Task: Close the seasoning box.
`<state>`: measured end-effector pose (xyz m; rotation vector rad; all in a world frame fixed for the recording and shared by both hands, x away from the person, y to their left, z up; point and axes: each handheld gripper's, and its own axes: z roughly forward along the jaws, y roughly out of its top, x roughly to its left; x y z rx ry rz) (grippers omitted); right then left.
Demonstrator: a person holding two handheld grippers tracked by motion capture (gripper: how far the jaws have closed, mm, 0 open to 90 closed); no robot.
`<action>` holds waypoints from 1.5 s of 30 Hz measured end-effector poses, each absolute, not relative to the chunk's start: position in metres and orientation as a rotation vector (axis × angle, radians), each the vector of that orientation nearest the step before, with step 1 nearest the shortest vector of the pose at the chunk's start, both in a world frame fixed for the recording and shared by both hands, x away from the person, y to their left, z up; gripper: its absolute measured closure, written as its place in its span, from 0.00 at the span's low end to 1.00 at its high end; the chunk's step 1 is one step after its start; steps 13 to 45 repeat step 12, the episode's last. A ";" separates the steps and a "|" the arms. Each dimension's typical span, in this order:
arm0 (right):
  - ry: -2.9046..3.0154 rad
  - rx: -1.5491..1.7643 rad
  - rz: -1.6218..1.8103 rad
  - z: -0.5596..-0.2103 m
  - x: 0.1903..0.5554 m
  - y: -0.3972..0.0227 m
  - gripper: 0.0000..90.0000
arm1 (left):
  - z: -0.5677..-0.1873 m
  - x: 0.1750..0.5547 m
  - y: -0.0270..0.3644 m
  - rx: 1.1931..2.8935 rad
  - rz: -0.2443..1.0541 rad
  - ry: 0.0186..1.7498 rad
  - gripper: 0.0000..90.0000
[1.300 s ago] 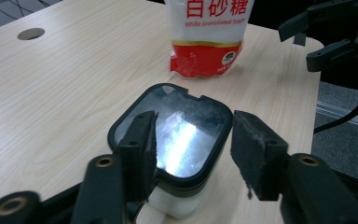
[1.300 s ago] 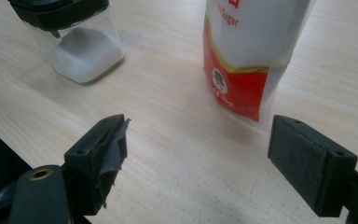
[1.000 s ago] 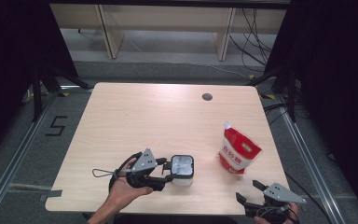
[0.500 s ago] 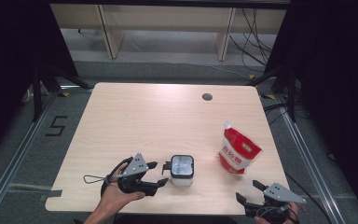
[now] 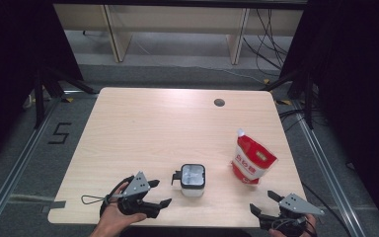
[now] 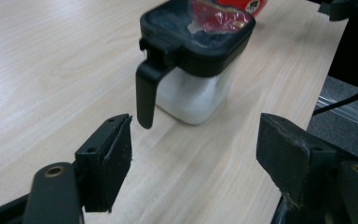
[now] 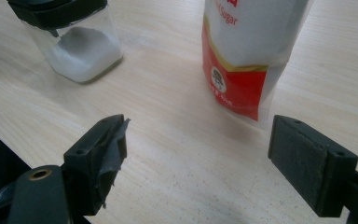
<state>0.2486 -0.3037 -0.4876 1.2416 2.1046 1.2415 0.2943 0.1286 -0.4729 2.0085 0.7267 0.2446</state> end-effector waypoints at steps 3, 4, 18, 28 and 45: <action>2.105 1.247 1.240 -0.488 0.248 -0.303 0.22 | -0.477 0.291 0.129 2.014 0.252 0.728 0.27; 2.107 1.240 1.236 -0.488 0.249 -0.304 0.22 | -0.477 0.290 0.129 2.017 0.256 0.733 0.26; 2.110 1.212 1.241 -0.488 0.251 -0.305 0.22 | -0.482 0.290 0.132 2.042 0.273 0.732 0.21; 2.110 1.212 1.241 -0.488 0.251 -0.305 0.22 | -0.482 0.290 0.132 2.042 0.273 0.732 0.21; 2.110 1.212 1.241 -0.488 0.251 -0.305 0.22 | -0.482 0.290 0.132 2.042 0.273 0.732 0.21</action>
